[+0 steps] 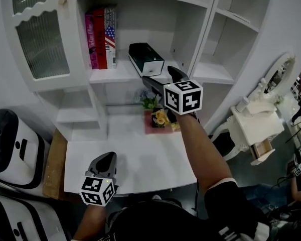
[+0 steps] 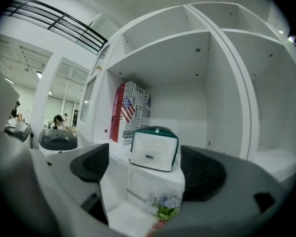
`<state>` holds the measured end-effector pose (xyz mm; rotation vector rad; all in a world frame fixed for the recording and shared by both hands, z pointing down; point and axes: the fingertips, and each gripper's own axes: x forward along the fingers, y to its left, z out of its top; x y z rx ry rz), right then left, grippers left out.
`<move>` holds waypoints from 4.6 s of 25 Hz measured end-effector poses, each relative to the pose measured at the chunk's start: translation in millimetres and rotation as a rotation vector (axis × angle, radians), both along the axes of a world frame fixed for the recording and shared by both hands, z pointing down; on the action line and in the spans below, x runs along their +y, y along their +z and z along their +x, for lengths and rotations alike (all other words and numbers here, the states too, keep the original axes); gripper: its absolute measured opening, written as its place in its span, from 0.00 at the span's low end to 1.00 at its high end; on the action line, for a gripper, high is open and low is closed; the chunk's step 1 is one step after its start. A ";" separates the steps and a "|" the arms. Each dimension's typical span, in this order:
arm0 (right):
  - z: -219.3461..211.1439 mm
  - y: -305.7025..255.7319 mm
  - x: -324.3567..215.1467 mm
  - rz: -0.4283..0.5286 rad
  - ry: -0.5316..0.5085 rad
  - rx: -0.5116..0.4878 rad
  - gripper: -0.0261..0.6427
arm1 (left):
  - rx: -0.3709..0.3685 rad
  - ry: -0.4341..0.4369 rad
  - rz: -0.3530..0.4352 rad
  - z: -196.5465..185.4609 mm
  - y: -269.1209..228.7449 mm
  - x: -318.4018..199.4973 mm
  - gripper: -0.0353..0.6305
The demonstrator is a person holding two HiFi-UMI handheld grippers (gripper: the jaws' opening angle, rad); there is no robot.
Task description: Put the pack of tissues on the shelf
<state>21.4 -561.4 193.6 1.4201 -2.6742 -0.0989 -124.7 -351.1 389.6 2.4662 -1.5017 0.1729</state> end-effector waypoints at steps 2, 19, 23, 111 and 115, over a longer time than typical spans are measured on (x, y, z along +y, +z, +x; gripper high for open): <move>2.2 -3.2 7.8 0.008 -0.010 -0.022 0.69 | -0.002 0.008 0.003 4.4 -1.0 0.3 0.08; 24.0 9.1 87.0 0.065 -0.113 -0.226 0.06 | -0.027 0.041 0.008 36.3 -4.1 -3.3 0.08; 24.5 23.0 99.8 0.027 -0.164 -0.258 0.05 | -0.026 0.047 0.011 42.9 -6.0 -2.7 0.08; 99.8 192.5 470.8 -0.201 -0.157 -0.225 0.05 | -0.015 0.104 0.039 128.9 3.0 268.6 0.08; 102.0 194.5 475.6 -0.200 -0.159 -0.230 0.05 | -0.020 0.108 0.042 132.7 3.5 271.4 0.08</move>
